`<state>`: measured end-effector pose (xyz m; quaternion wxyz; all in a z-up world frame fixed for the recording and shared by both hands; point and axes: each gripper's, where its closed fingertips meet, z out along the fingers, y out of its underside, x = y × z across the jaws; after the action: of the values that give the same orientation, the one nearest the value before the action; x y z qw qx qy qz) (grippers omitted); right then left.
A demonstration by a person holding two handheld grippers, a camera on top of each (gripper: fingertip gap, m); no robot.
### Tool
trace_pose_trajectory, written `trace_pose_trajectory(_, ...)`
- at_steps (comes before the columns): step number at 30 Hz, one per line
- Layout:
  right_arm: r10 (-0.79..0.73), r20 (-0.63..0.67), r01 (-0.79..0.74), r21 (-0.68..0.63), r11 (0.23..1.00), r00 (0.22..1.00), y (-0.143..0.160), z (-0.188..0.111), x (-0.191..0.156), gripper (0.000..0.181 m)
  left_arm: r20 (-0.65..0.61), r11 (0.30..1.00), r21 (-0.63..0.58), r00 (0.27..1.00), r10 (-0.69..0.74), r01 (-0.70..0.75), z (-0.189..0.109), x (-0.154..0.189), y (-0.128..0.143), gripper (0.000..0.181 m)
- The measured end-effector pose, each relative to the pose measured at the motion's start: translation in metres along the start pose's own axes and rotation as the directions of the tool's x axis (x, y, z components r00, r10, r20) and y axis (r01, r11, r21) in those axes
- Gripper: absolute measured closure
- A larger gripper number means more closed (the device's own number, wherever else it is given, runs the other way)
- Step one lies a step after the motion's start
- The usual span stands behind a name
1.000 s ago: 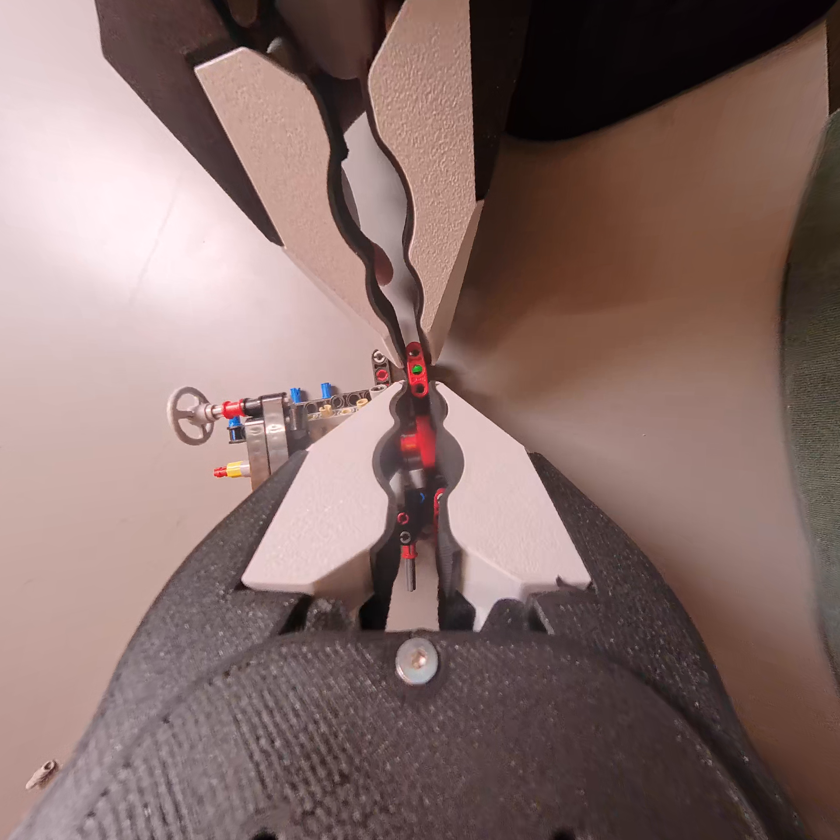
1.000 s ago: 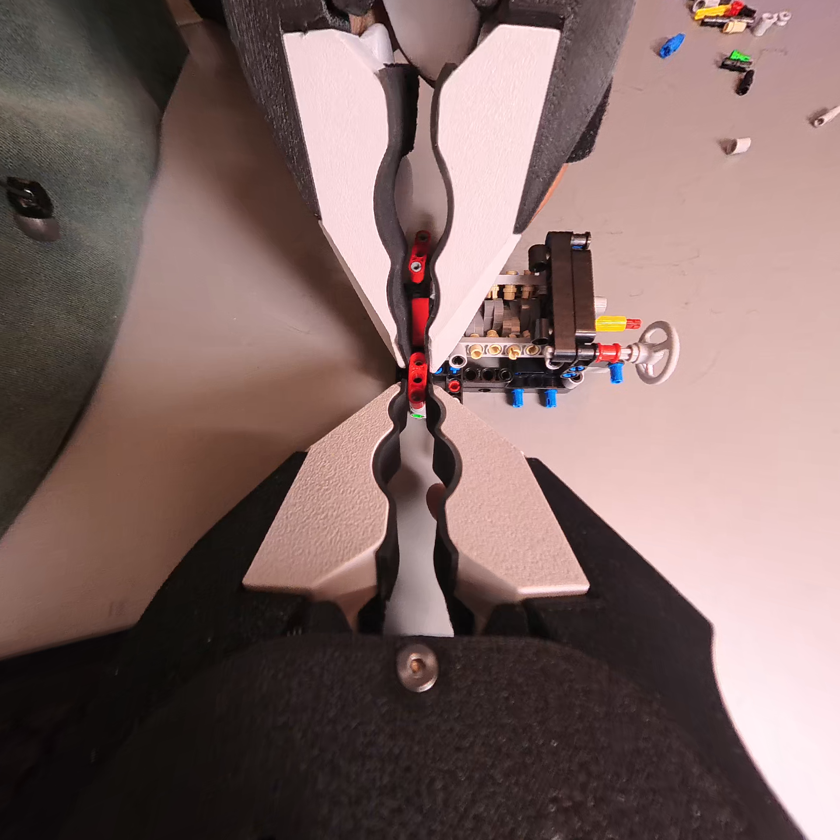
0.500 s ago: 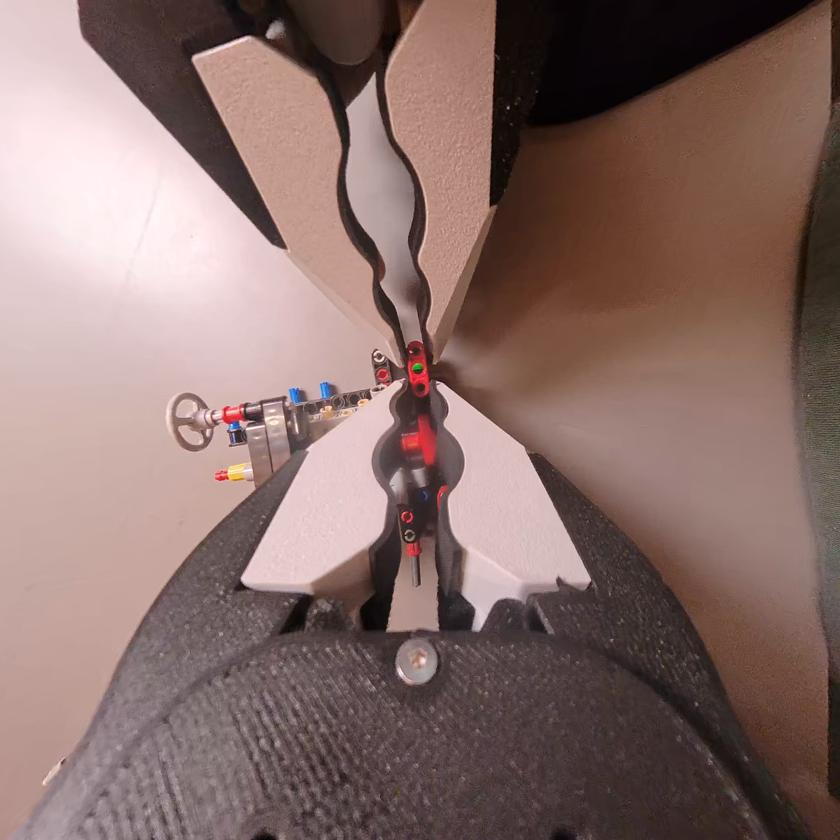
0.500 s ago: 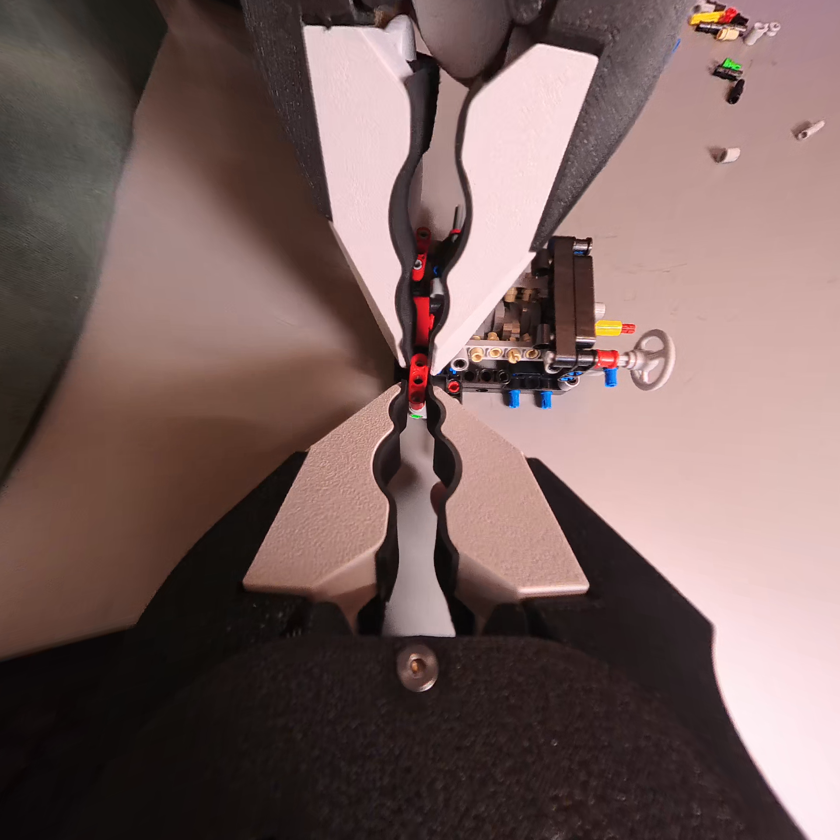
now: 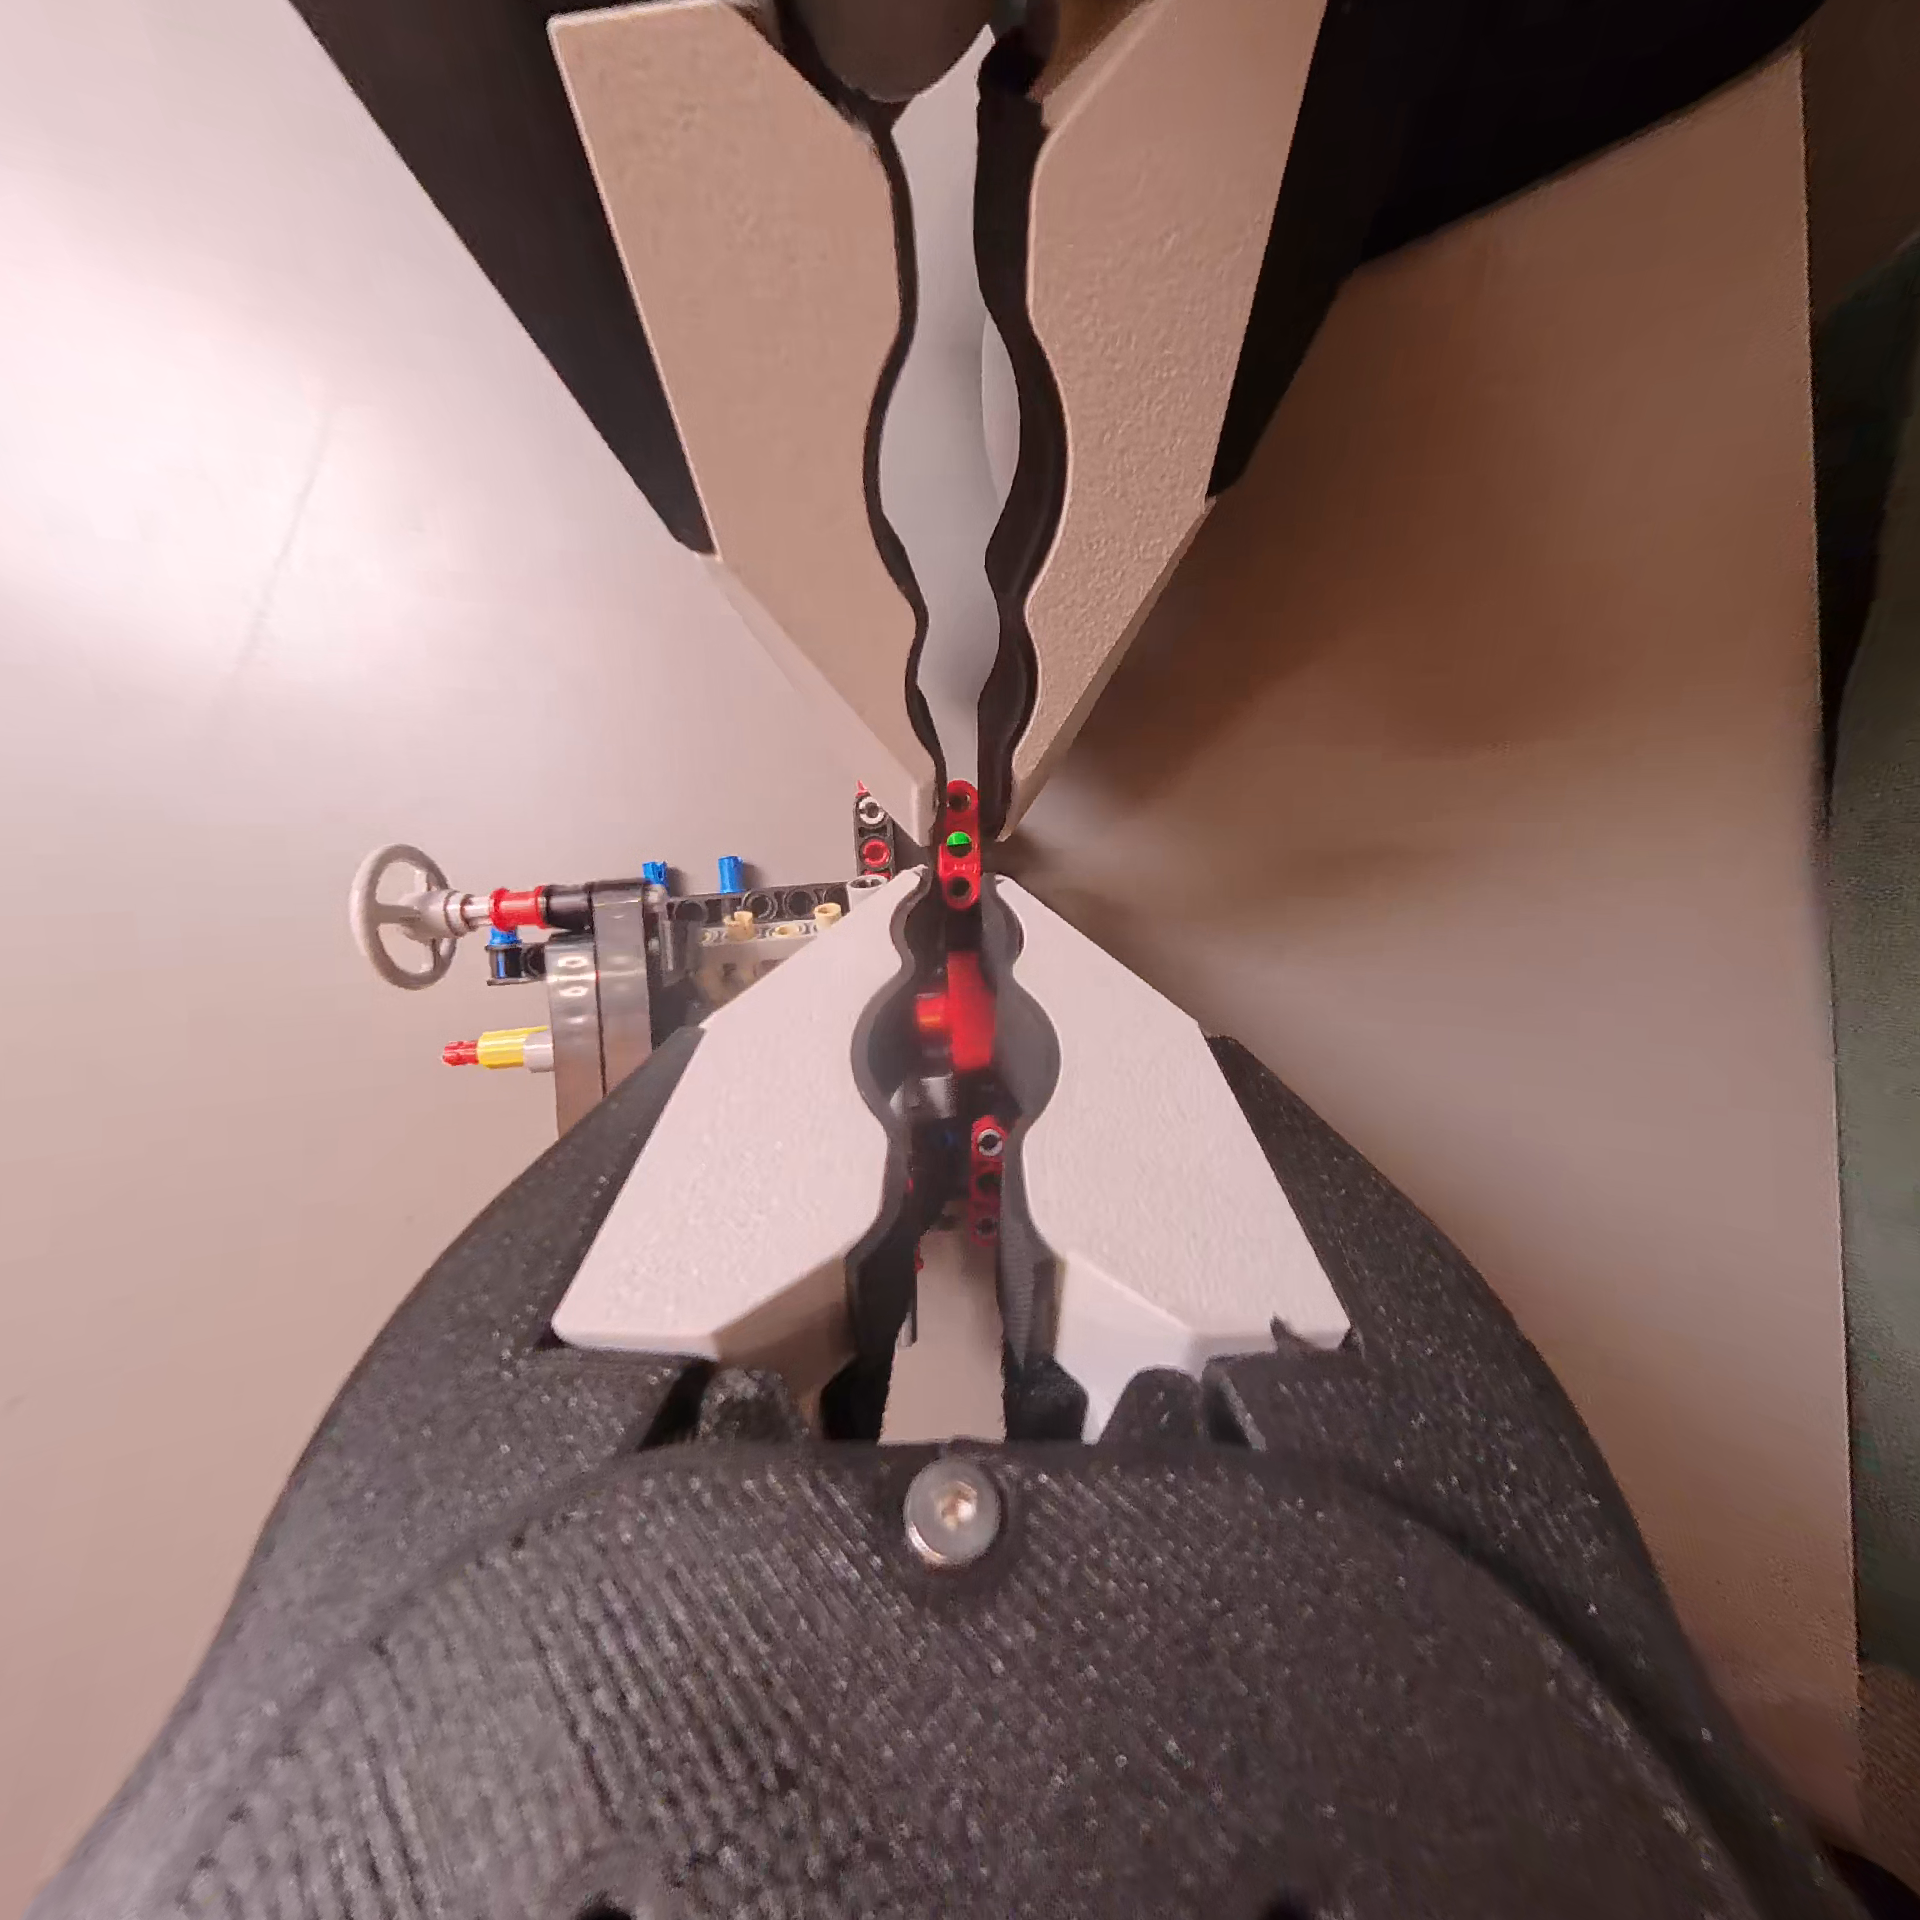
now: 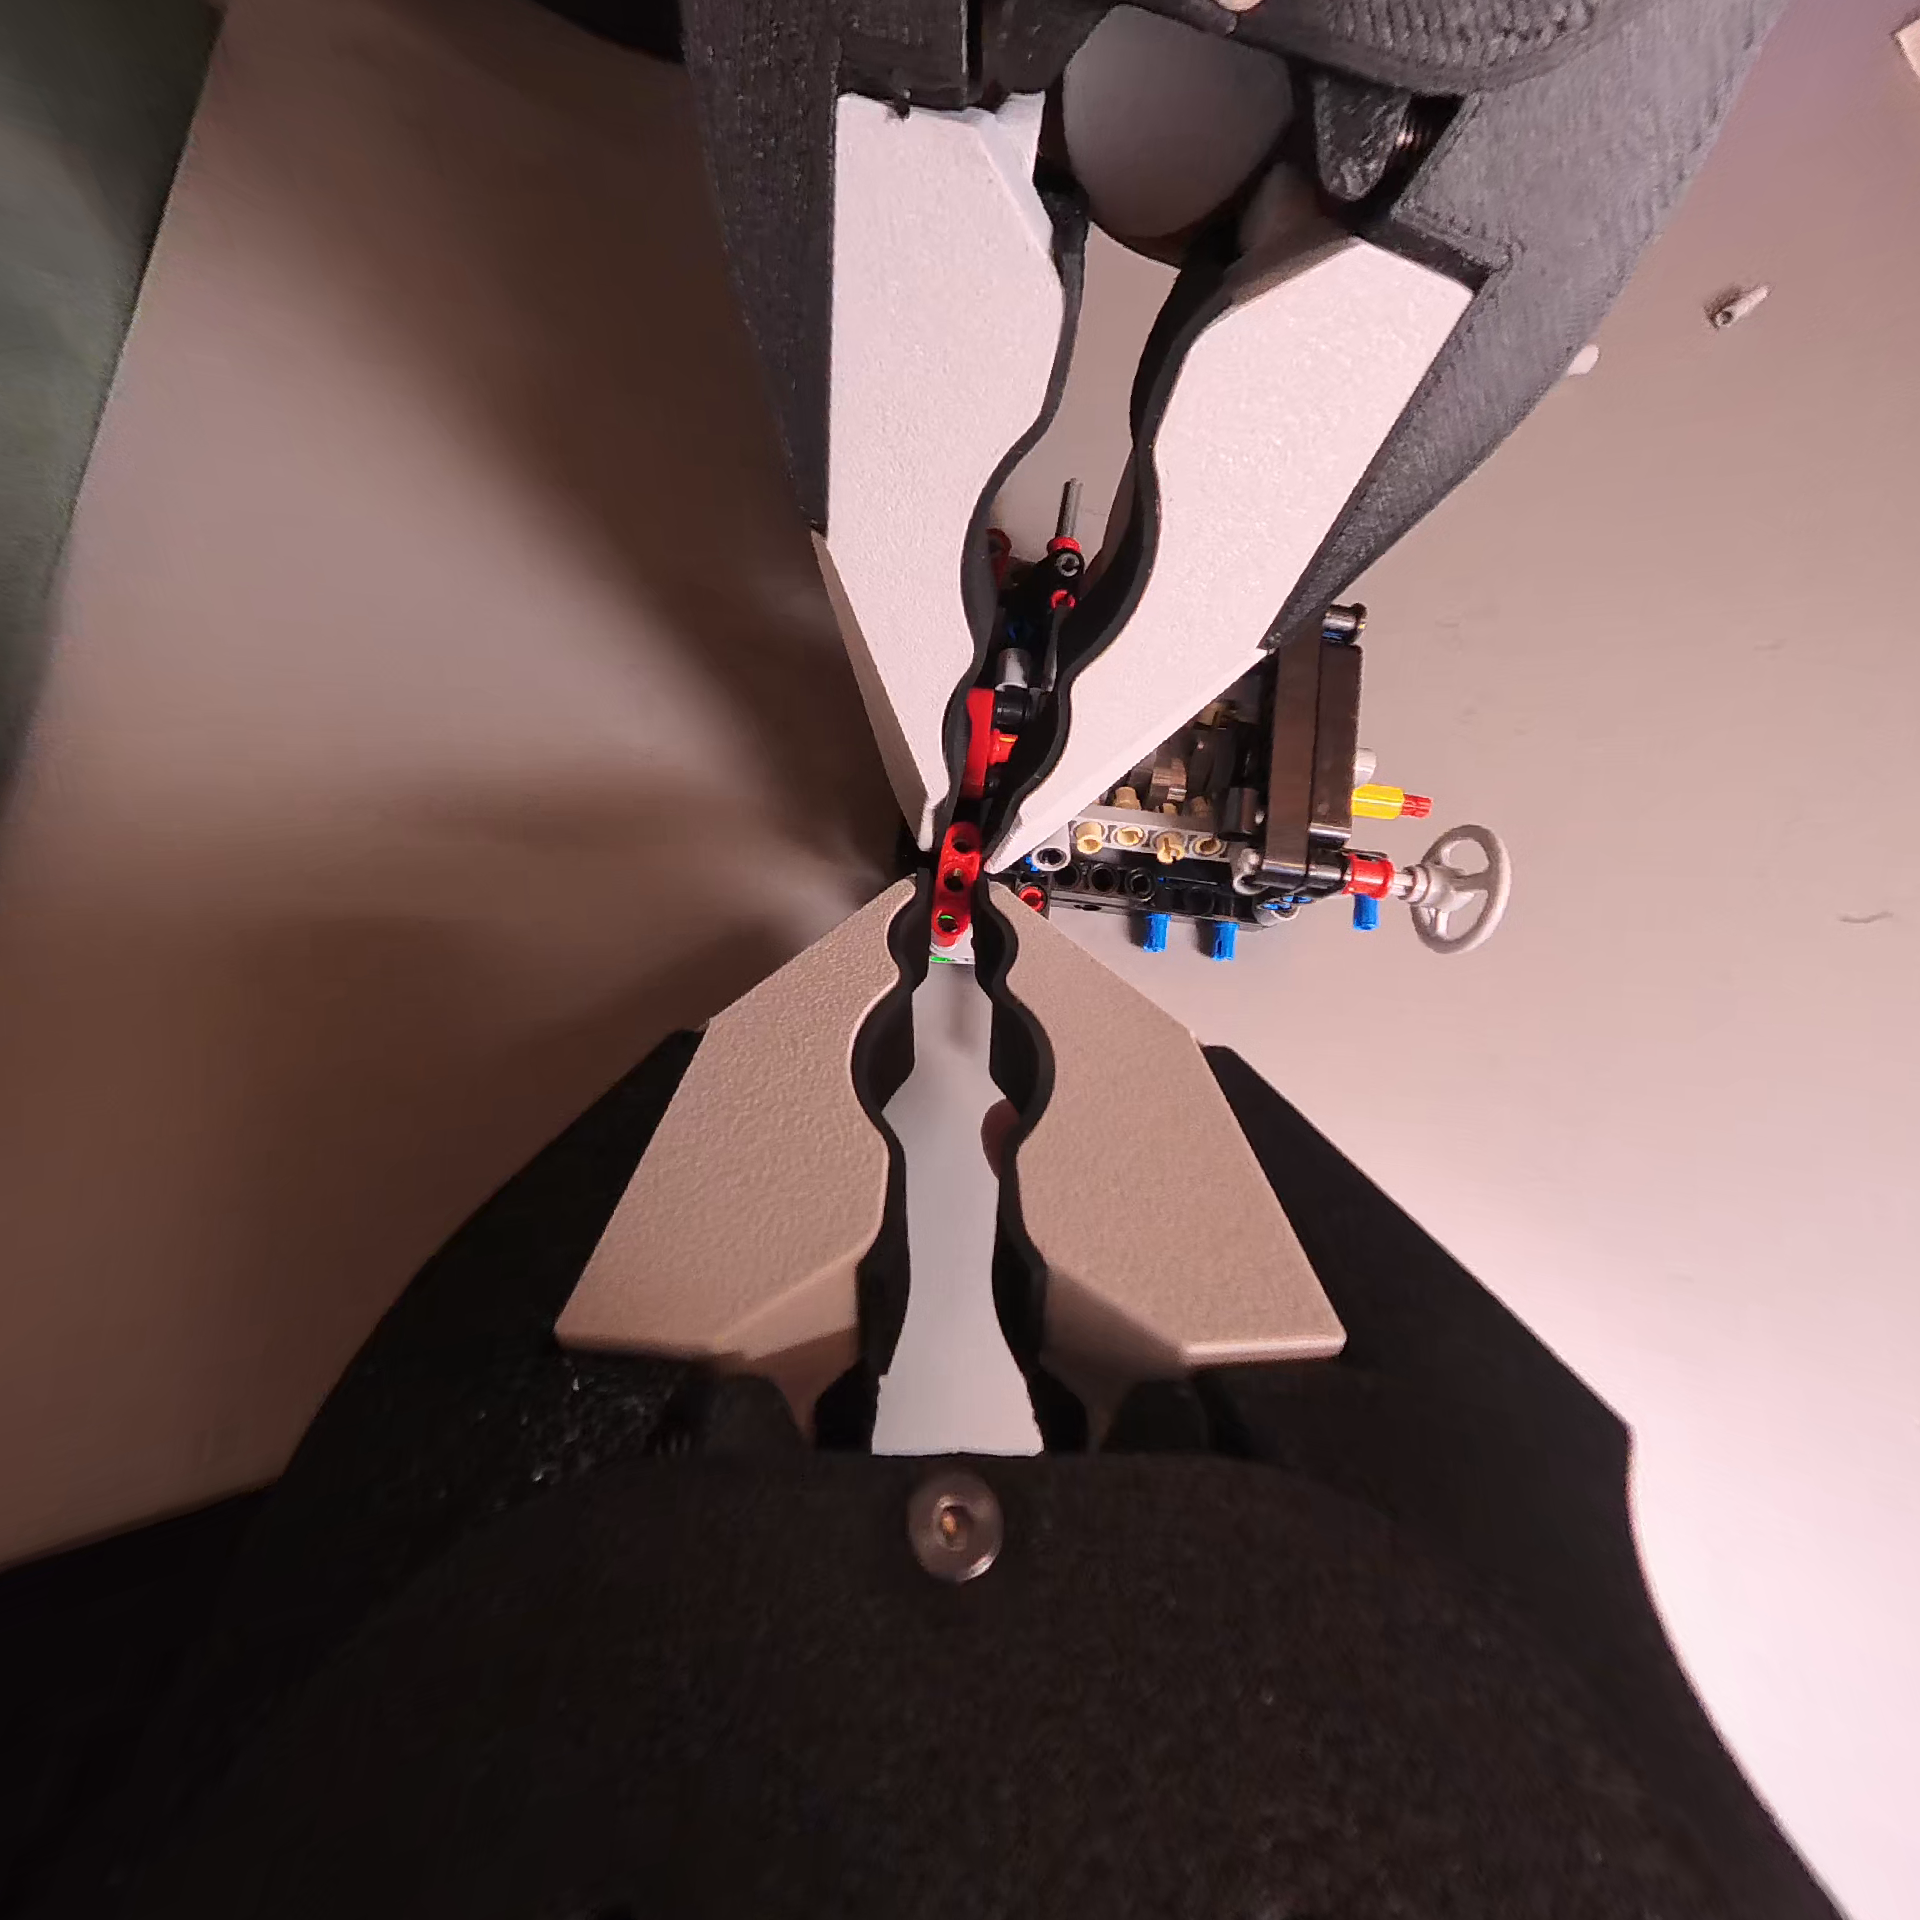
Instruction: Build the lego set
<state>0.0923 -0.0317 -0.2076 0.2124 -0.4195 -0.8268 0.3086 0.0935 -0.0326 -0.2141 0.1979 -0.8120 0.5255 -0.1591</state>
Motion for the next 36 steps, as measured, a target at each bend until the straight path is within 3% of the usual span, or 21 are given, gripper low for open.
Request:
trace_pose_trajectory(17, 0.044, -0.055, -0.048, -0.070, 0.996, 0.998, -0.0023, 0.0047, 0.0066, 0.175, -0.043, 0.998, 0.063, 0.998, 0.035, -0.032, -0.0028, -0.0062, 0.0051, 0.175)
trace_pose_trajectory(36, 0.012, -0.098, -0.021, -0.089, 0.996, 0.995, -0.0002, 0.0085, 0.0059, 0.175, -0.008, 0.999, 0.006, 0.999, 0.048, -0.048, -0.0019, -0.0067, 0.0073, 0.175)
